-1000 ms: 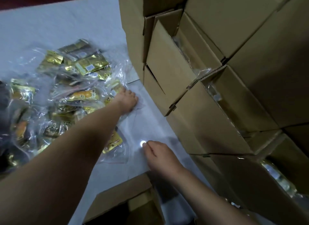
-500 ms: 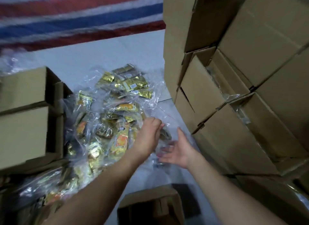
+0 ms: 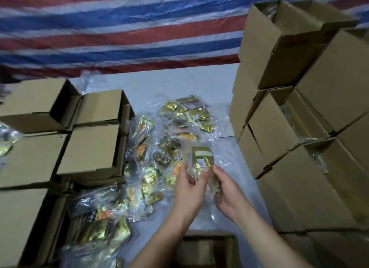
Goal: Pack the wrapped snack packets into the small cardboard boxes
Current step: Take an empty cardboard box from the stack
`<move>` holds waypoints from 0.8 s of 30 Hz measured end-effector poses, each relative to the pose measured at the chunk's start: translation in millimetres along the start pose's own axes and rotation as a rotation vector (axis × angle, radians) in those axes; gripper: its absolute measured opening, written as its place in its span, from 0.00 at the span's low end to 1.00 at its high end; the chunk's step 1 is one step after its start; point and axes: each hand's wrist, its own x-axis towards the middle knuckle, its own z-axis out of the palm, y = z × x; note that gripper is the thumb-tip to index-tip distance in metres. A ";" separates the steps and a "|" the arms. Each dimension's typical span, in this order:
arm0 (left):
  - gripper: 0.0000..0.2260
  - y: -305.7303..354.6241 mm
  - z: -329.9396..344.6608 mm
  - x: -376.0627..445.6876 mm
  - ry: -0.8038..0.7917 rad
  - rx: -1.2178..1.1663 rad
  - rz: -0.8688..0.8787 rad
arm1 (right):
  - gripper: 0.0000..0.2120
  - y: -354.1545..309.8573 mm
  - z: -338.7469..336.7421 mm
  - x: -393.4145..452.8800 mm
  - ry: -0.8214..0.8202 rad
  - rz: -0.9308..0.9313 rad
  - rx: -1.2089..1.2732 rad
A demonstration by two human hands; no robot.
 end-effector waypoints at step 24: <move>0.16 -109.4 -90.5 -66.8 -0.377 0.608 -0.057 | 0.17 8.9 -13.9 -83.9 -0.300 -0.064 -1.125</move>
